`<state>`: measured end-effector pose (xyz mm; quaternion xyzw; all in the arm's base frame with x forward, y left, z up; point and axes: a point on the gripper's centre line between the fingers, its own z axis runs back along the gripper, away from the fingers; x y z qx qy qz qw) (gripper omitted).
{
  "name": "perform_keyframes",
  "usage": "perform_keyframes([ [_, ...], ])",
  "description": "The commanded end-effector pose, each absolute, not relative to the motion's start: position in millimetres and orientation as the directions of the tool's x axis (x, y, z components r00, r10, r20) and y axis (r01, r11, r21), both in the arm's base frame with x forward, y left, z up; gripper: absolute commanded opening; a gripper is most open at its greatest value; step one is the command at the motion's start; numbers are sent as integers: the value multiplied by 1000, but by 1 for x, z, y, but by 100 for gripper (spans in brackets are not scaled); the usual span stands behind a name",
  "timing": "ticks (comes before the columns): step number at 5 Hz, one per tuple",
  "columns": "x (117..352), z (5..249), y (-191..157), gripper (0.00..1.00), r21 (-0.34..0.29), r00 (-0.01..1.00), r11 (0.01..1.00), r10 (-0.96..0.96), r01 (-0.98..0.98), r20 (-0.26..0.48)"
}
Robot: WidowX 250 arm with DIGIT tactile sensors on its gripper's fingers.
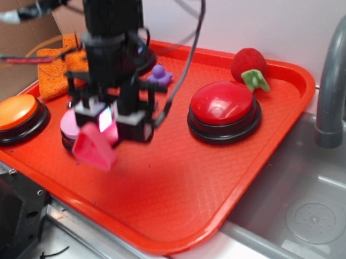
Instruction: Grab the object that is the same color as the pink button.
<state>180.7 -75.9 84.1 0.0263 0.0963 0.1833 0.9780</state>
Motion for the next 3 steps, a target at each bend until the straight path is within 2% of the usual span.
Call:
perform_keyframes([
  [1, 217, 175, -49, 0, -30, 933, 933, 359, -360, -16],
  [2, 215, 195, -39, 0, -58, 923, 924, 382, -379, 53],
  [3, 219, 195, -40, 0, -89, 942, 940, 333, -328, 47],
])
